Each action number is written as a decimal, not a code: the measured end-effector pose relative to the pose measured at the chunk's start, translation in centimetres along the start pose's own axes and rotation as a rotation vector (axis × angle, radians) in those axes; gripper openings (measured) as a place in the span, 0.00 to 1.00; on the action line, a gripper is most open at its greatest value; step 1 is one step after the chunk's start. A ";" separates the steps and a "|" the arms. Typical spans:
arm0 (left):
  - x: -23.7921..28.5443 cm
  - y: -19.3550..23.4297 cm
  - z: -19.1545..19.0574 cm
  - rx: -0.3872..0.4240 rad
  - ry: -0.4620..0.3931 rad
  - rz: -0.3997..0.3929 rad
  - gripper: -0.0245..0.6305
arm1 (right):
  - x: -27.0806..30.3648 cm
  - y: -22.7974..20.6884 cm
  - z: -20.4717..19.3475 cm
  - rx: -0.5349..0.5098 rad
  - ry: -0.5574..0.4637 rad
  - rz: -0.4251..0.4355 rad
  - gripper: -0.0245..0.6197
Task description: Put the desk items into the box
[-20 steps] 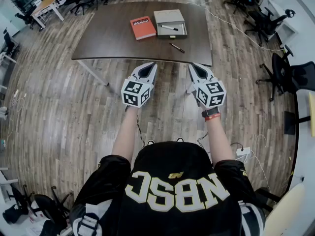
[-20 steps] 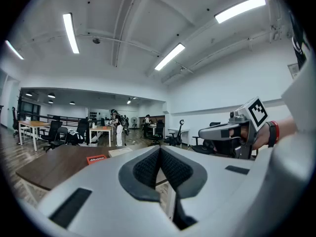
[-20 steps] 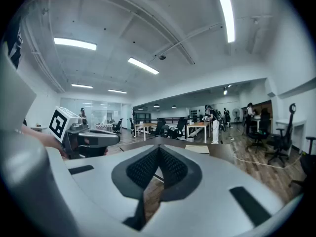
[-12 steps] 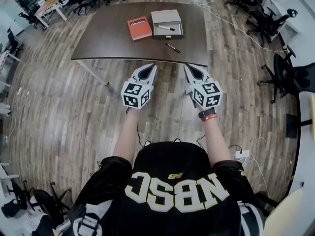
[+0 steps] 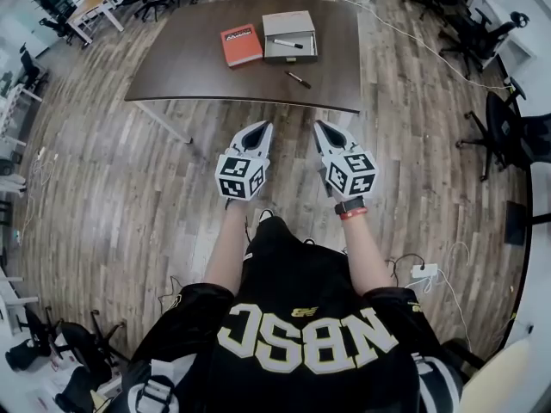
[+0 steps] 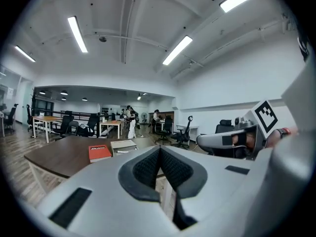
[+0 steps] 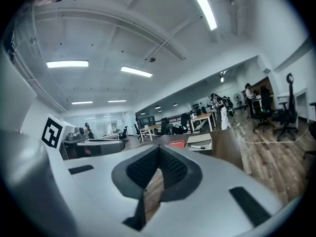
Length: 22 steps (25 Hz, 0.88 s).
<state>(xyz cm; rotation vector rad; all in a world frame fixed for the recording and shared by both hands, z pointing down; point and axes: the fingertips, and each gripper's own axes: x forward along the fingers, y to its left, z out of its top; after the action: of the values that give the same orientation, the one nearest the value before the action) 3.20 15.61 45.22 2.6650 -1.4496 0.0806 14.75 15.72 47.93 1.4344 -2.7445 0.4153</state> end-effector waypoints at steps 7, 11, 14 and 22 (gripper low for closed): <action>4.8 1.6 -0.8 0.017 0.002 -0.035 0.06 | 3.0 -3.7 -0.6 -0.025 0.033 -0.046 0.05; 8.6 4.2 -1.1 0.015 0.003 -0.050 0.06 | 6.6 -7.1 -0.5 -0.028 0.059 -0.077 0.05; 11.5 7.4 -0.3 0.007 0.003 -0.059 0.06 | 10.4 -8.8 0.4 -0.030 0.081 -0.089 0.05; 18.4 15.3 0.8 -0.018 0.020 -0.118 0.06 | 19.7 -12.1 1.3 0.007 0.148 -0.112 0.05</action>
<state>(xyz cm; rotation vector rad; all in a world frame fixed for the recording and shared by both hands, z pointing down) 0.34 -8.10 47.29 2.7201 -1.2783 0.0841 13.28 -7.00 52.15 1.4847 -2.5369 0.5049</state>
